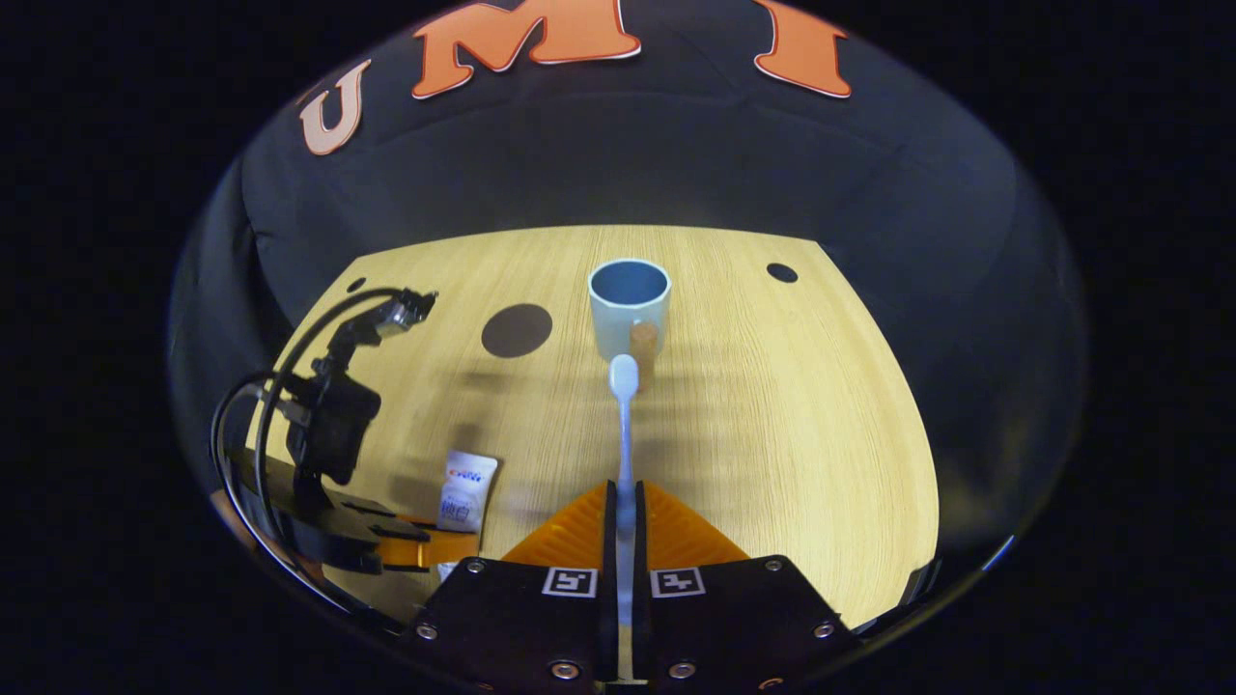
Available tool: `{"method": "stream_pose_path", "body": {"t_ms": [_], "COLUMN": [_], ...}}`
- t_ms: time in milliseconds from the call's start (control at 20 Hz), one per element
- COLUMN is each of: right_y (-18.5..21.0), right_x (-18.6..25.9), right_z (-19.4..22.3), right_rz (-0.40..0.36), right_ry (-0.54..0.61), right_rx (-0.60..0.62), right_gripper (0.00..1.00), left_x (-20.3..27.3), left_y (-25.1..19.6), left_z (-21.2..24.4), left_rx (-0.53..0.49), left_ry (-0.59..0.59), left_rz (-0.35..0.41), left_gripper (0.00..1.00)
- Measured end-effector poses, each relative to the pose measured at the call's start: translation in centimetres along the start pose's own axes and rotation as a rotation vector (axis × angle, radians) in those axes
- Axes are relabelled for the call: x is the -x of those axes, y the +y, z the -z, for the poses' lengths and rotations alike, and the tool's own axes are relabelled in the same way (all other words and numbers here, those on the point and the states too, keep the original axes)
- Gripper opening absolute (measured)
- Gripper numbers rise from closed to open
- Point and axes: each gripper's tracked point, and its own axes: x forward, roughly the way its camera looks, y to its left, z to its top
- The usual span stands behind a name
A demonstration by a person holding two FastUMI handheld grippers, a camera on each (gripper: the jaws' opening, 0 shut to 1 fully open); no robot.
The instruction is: Put the toothbrush and toothpaste on the desktop into the cup, then pick up the cup and place it on the coaster on the desktop.
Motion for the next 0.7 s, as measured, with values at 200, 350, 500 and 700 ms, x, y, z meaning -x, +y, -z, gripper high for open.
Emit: {"method": "stream_pose_path", "body": {"t_ms": [200,350,500,700], "right_y": [0.2,0.4,0.5,0.5], "right_x": [-0.5,-0.9,-1.3,-1.8], "right_z": [-2.8,-5.8,-9.5,-13.7], "right_rz": [-0.056,-0.105,-0.143,-0.183], "right_ry": [-0.105,-0.190,-0.300,-0.428], "right_rx": [0.019,0.020,0.033,0.046], "right_gripper": [0.06,0.06,0.06,0.06], "left_x": [0.8,2.0,3.1,4.4], "left_y": [0.2,0.5,0.4,0.3], "left_z": [0.9,0.9,0.9,0.1], "left_rx": [0.037,0.053,0.066,0.071], "left_ry": [-0.054,-0.117,-0.175,-0.244], "left_rz": [-0.018,-0.047,-0.077,-0.110], "left_gripper": [0.10,0.10,0.10,0.10]}}
